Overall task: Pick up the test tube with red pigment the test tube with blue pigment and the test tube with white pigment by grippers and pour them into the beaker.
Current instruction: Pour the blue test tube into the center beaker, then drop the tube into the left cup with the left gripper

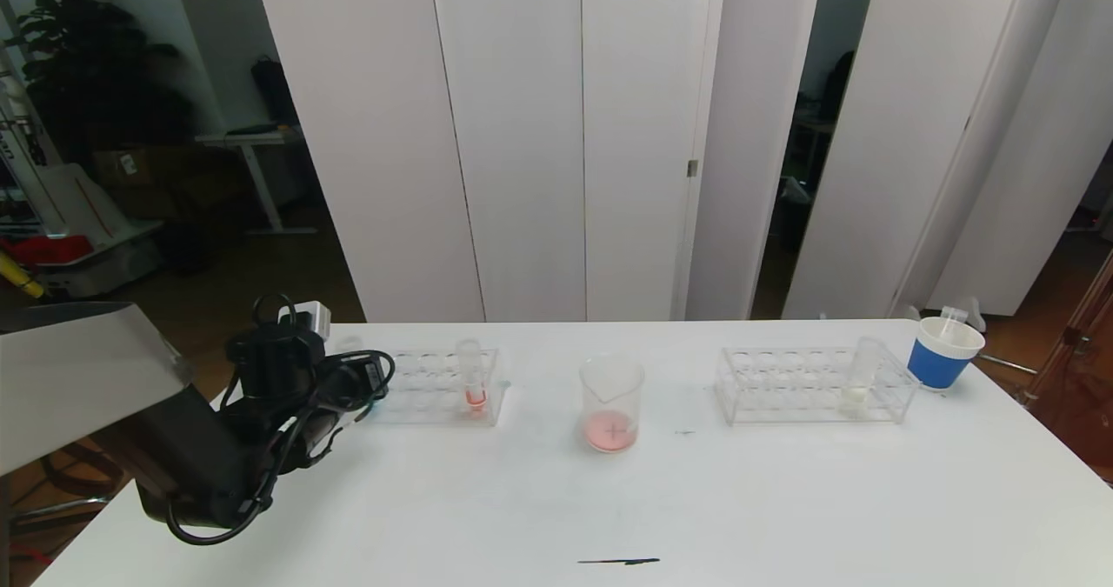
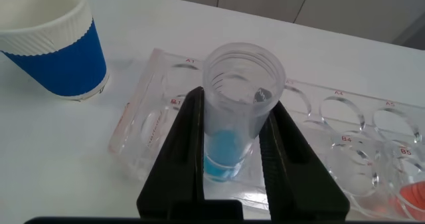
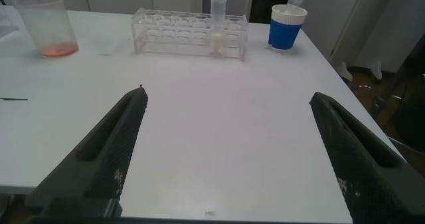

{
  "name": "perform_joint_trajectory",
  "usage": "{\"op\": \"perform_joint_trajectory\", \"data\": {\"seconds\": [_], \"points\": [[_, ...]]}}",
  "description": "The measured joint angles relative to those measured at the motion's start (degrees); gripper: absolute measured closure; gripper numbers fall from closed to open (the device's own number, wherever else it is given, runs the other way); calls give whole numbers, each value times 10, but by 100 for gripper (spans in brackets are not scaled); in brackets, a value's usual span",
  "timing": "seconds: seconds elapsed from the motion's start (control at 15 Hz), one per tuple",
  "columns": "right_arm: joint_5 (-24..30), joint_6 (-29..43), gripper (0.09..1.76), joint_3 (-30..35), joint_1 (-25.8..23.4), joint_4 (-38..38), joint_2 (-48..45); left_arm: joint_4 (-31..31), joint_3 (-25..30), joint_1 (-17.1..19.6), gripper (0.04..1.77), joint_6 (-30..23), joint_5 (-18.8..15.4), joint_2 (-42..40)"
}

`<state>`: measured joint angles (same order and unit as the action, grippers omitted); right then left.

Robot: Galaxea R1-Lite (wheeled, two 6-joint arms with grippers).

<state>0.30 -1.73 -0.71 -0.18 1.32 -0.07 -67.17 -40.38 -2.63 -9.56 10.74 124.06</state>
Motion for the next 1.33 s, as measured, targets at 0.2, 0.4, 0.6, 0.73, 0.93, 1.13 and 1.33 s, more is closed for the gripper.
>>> {"op": "perform_joint_trajectory", "data": {"seconds": [0.2,0.4,0.6,0.73,0.93,1.13,1.33], "points": [[0,0,10,0,0,0,0,4,-3,-4,124,11,-1,-8],[0,0,10,0,0,0,0,9,-6,-7,124,14,-3,-27],[0,0,10,0,0,0,0,40,-18,-8,124,21,-7,-60],[0,0,10,0,0,0,0,80,-31,-11,124,22,-11,-91],[0,0,10,0,0,0,0,160,-59,-15,124,22,-25,-149],[0,0,10,0,0,0,0,250,-109,-22,124,23,-42,-209],[0,0,10,0,0,0,0,334,-164,-35,124,23,-71,-261]]}}
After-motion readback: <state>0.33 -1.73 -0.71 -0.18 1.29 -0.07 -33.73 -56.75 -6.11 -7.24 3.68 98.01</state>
